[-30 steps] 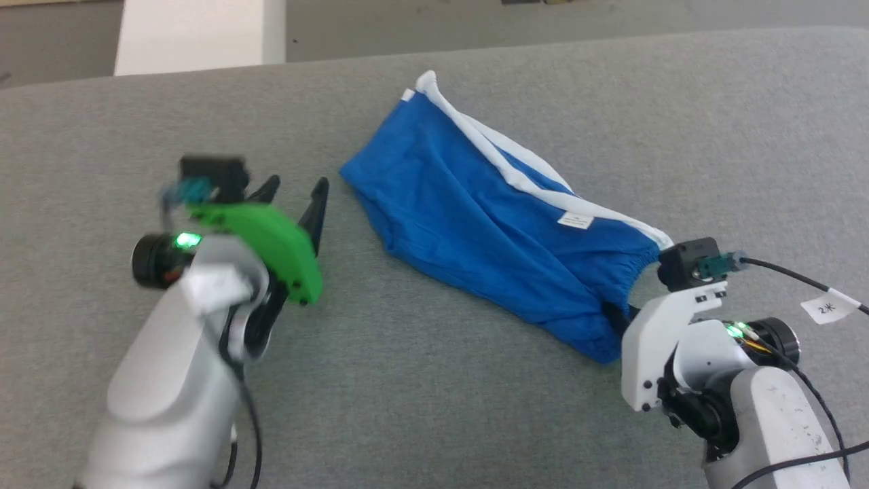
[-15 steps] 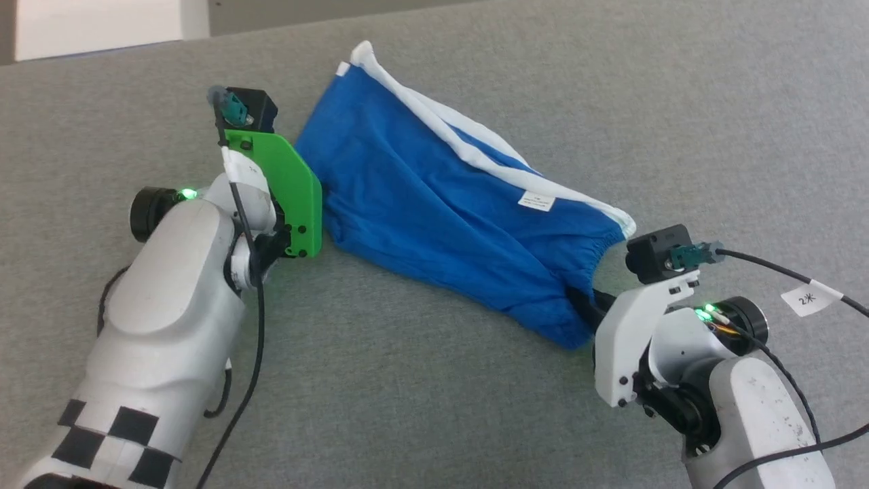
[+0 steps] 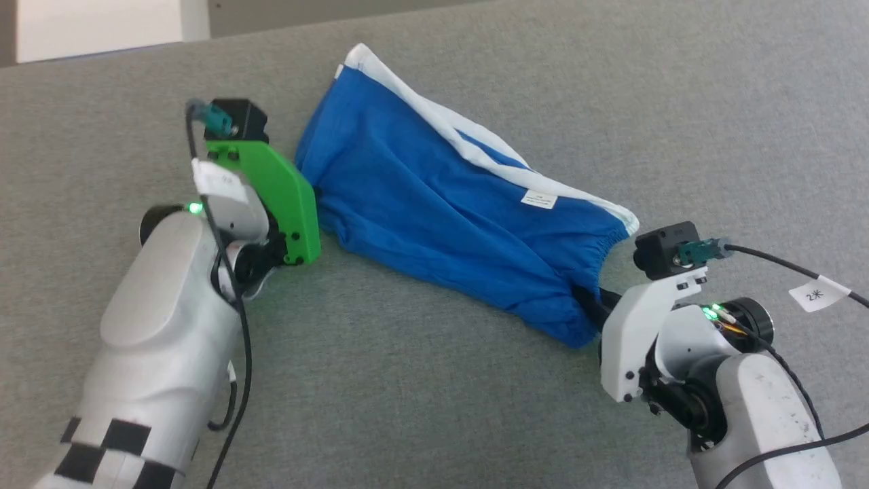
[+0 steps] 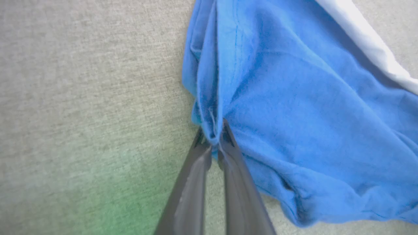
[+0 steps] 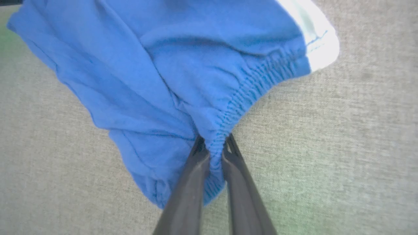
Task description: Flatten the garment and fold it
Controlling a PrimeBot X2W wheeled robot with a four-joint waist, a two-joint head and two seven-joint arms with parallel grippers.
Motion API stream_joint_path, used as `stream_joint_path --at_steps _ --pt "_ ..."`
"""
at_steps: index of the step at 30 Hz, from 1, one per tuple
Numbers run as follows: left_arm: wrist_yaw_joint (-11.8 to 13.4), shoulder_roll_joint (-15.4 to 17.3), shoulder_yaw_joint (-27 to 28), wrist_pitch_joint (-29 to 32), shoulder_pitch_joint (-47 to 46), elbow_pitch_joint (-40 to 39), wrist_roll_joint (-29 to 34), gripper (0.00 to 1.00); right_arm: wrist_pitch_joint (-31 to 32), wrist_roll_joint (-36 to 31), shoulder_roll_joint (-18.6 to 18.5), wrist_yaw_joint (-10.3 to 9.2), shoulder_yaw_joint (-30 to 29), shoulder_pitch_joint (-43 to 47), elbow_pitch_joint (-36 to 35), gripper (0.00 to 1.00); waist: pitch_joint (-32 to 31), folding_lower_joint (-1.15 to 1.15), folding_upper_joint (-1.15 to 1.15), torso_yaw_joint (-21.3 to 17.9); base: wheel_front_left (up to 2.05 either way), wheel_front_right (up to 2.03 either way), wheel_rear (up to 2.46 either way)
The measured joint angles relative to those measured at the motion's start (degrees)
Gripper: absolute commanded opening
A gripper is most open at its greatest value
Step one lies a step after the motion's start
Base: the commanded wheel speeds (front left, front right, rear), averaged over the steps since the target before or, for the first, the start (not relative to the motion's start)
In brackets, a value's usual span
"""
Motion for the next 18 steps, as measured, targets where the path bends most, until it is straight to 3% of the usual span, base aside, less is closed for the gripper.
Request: stream_joint_path --at_steps 6,10,18 --pt "-0.6 0.1 2.8 -2.0 5.6 -3.4 -3.8 0.0 4.2 0.4 -0.5 -0.02 -1.0 0.4 -0.2 0.0 -2.9 0.0 0.0 1.8 0.0 0.0 0.0" --pt "-0.4 0.1 4.1 -3.0 9.9 -7.9 -5.5 0.0 7.5 2.1 -3.5 -0.02 -1.9 1.9 -2.0 0.0 -4.9 0.0 0.0 3.4 0.0 0.0 0.0" --pt "2.8 0.2 6.1 -4.5 22.9 -20.7 -8.4 0.0 14.1 8.6 -9.7 -0.02 -2.1 5.1 -6.7 0.0 -8.4 0.0 0.0 7.4 0.0 0.0 0.0"
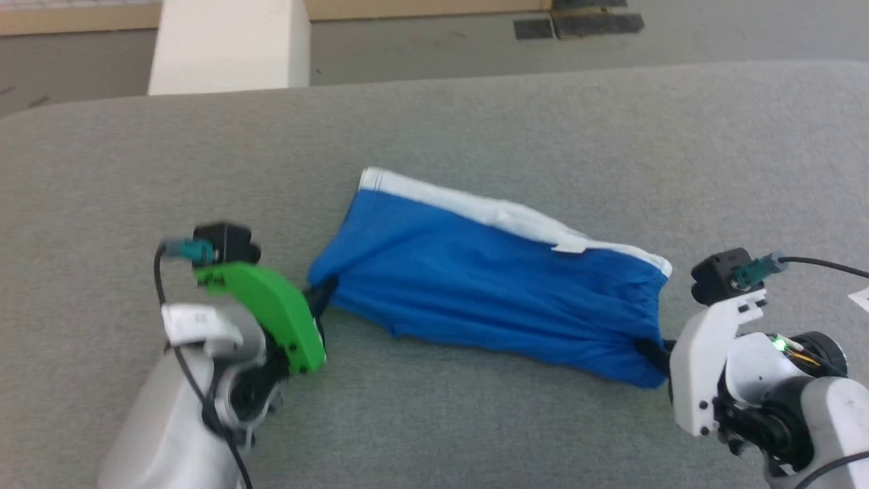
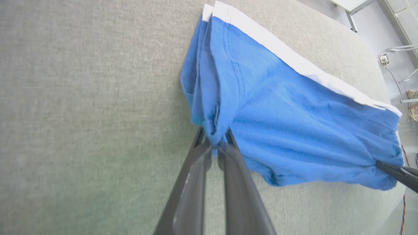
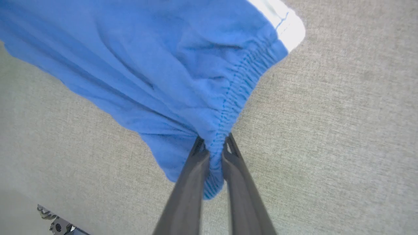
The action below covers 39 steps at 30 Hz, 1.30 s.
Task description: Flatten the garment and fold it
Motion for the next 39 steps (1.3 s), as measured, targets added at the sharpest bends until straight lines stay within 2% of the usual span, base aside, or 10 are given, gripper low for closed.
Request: stream_joint_path --at_steps 6,11,20,21,22,23,24,33,36,39 --pt "3.1 -0.5 0.4 -1.0 10.9 -8.3 -1.7 0.0 4.7 3.3 -3.3 0.01 -0.5 3.0 -1.6 0.0 -2.1 0.0 0.0 2.4 0.0 0.0 0.0" --pt "5.0 -1.6 -0.1 -1.4 18.4 -12.0 -2.4 0.0 7.5 3.1 -4.6 0.01 -1.8 5.8 -3.0 0.0 -3.5 0.0 0.0 3.9 0.0 0.0 0.0" --pt "7.3 -3.3 -1.8 -1.1 25.0 -13.2 -3.6 0.0 7.2 0.0 -4.7 0.01 -3.0 7.8 -0.8 0.0 -5.0 0.0 0.0 4.7 0.0 0.0 0.0" --pt "7.3 -3.4 -1.9 -1.1 25.0 -13.2 -3.6 0.0 6.4 -0.2 -4.6 0.01 -3.1 7.9 -0.5 0.09 -5.0 0.0 0.0 4.8 0.0 0.0 0.0" --pt "7.3 -3.4 -1.9 -1.1 25.0 -13.2 -3.6 0.36 5.9 -0.2 -4.5 0.01 -3.1 7.9 -0.3 0.38 -5.1 0.0 0.0 4.8 0.0 0.0 0.0" --pt "7.3 -3.4 -1.8 -1.1 25.0 -13.2 -3.6 0.95 5.3 -0.3 -4.4 0.01 -3.0 7.9 -0.2 1.0 -5.3 0.0 0.0 4.8 0.0 0.0 0.0" --pt "7.3 -3.3 -1.7 -1.2 24.9 -13.2 -3.6 1.0 4.6 -0.3 -4.3 0.01 -2.9 7.9 -0.3 1.0 -5.4 0.0 0.0 4.7 0.0 0.0 0.0" --pt "8.4 0.1 2.4 -4.5 24.3 -16.7 -1.3 1.0 0.8 0.7 -1.7 -0.01 -6.3 9.2 -4.8 1.0 -6.6 0.0 0.0 3.4 0.0 0.0 0.0" --pt "8.0 2.6 5.2 -11.1 22.2 -18.1 3.0 1.0 -0.2 -0.5 -0.3 -0.01 -8.6 9.3 -6.6 1.0 -6.7 0.0 0.0 3.0 0.0 0.0 0.0" --pt "6.2 4.4 7.2 -19.5 20.1 -18.5 7.6 1.0 -1.5 -2.5 1.6 -0.01 -10.3 9.3 -6.9 1.0 -6.6 0.0 0.0 2.7 0.0 0.0 0.0"
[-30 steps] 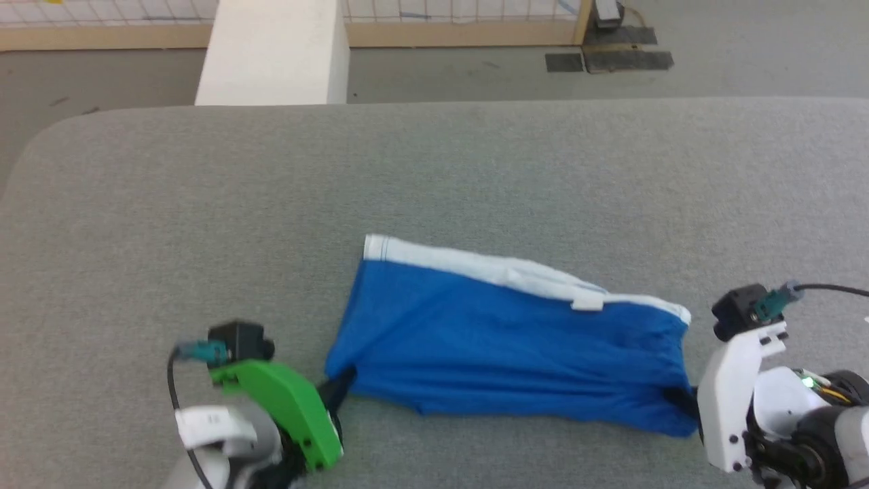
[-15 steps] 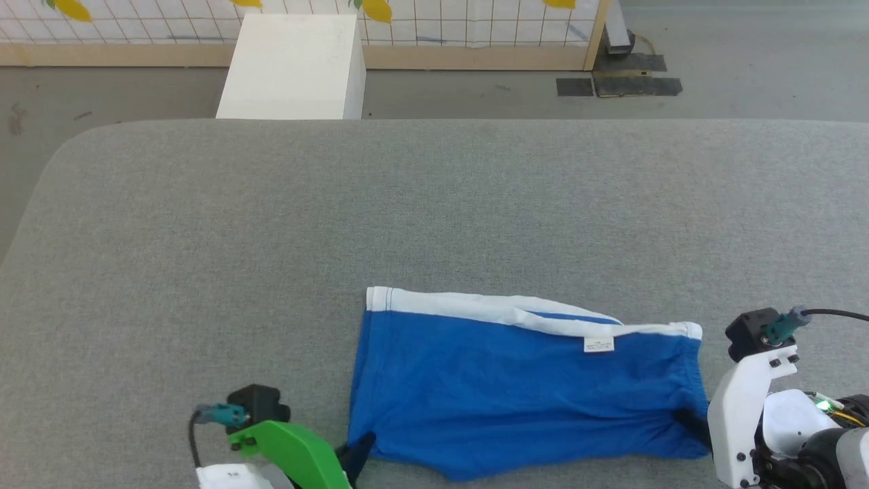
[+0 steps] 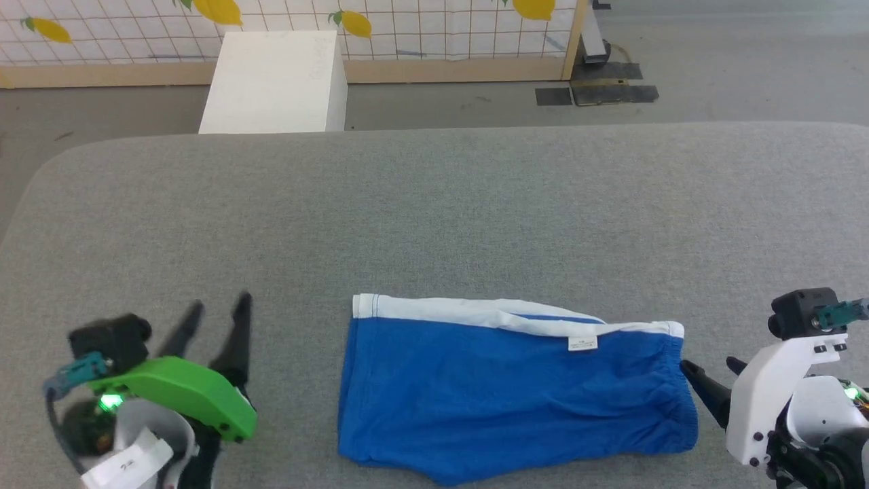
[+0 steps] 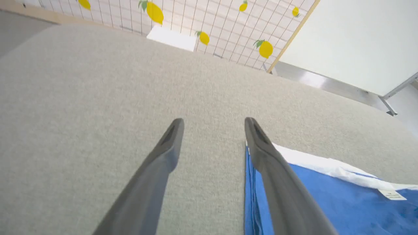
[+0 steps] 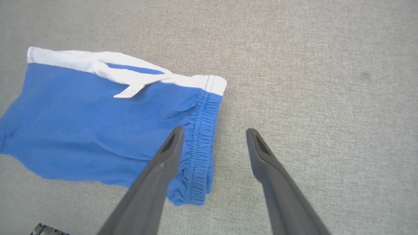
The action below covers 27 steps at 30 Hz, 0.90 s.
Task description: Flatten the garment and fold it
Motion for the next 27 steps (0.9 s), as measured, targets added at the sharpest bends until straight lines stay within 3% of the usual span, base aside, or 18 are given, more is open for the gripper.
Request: stream_joint_path --at_steps 3,8,14,24,25,26,27 --pt "-2.8 0.7 1.2 -11.2 -2.1 1.4 4.5 1.0 -1.5 -1.9 1.8 -0.01 -0.5 -0.4 1.1 1.0 0.5 0.0 0.0 0.1 0.0 0.0 0.0" --pt "-5.4 0.3 1.5 -23.1 -2.7 5.4 8.8 1.0 -3.0 -5.2 3.2 0.0 0.6 -2.9 6.1 1.0 1.7 0.0 0.0 0.2 0.0 0.0 0.0" --pt "-8.9 -1.7 1.4 -25.1 -4.0 6.8 13.3 1.0 -3.0 -8.4 4.3 0.0 3.7 -6.7 12.0 1.0 3.6 0.0 0.0 0.7 0.0 0.0 0.0" --pt "-14.1 -8.6 5.6 -25.3 -4.9 6.8 18.9 1.0 -1.5 -10.4 3.7 -0.01 7.4 -10.5 17.8 1.0 6.3 0.0 0.0 2.2 0.0 0.0 0.0" --pt "-14.4 -9.2 6.1 -25.3 -4.9 7.0 19.3 1.0 -1.1 -10.3 3.5 -0.01 7.6 -10.9 18.2 0.94 6.5 0.0 0.0 2.3 0.0 0.0 0.0" --pt "-14.8 -9.8 6.6 -25.3 -4.9 7.1 19.5 1.0 -0.8 -9.9 3.5 -0.01 7.5 -11.0 18.4 0.37 6.5 0.0 0.0 2.4 0.0 0.0 0.0" --pt "-15.2 -10.2 7.0 -25.3 -4.9 7.2 19.8 1.0 -0.6 -9.7 3.4 -0.01 7.5 -11.3 18.6 0.0 6.5 0.0 0.0 2.4 0.0 0.0 0.0"
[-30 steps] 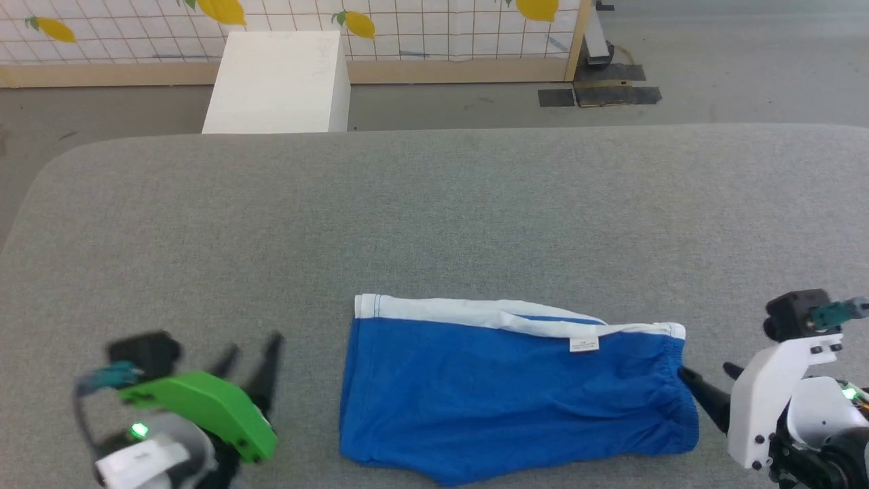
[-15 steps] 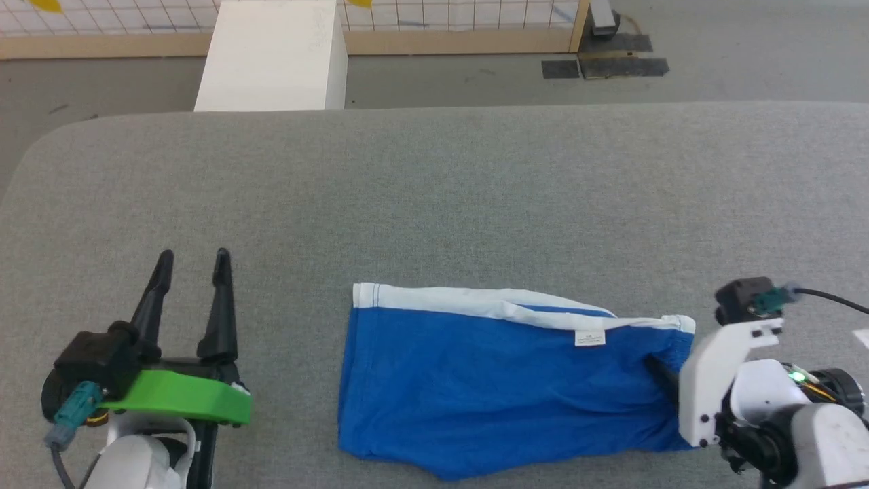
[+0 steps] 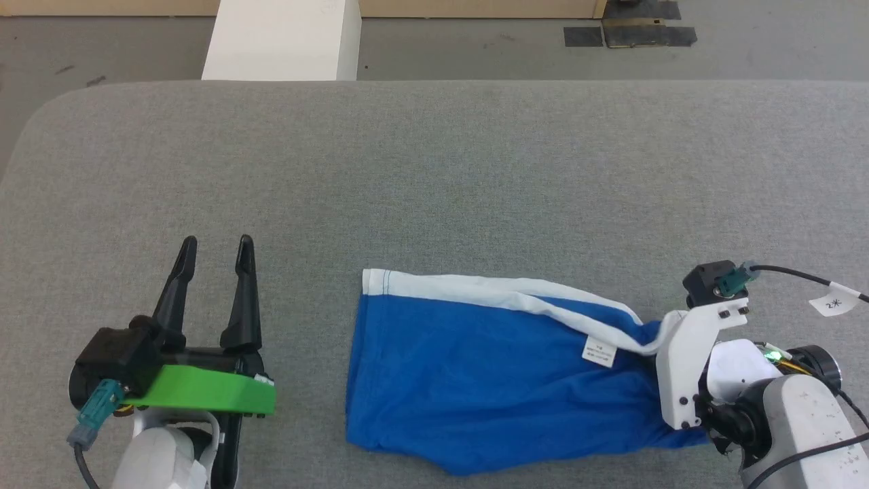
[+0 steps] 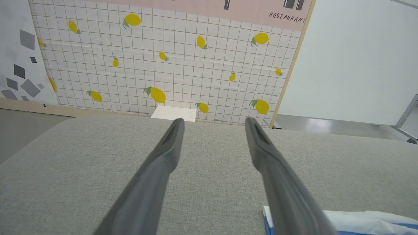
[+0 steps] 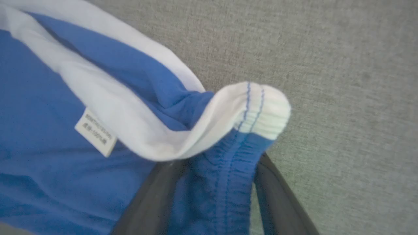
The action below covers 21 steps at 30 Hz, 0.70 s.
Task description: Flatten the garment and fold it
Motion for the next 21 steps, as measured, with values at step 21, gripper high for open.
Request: stream_joint_path --at_steps 21 --pt "-2.5 -3.3 1.5 0.0 0.0 2.8 2.5 1.0 3.4 -3.7 -11.3 0.03 -14.6 0.4 2.3 0.0 -1.7 0.0 0.0 -1.1 0.0 0.0 0.0"
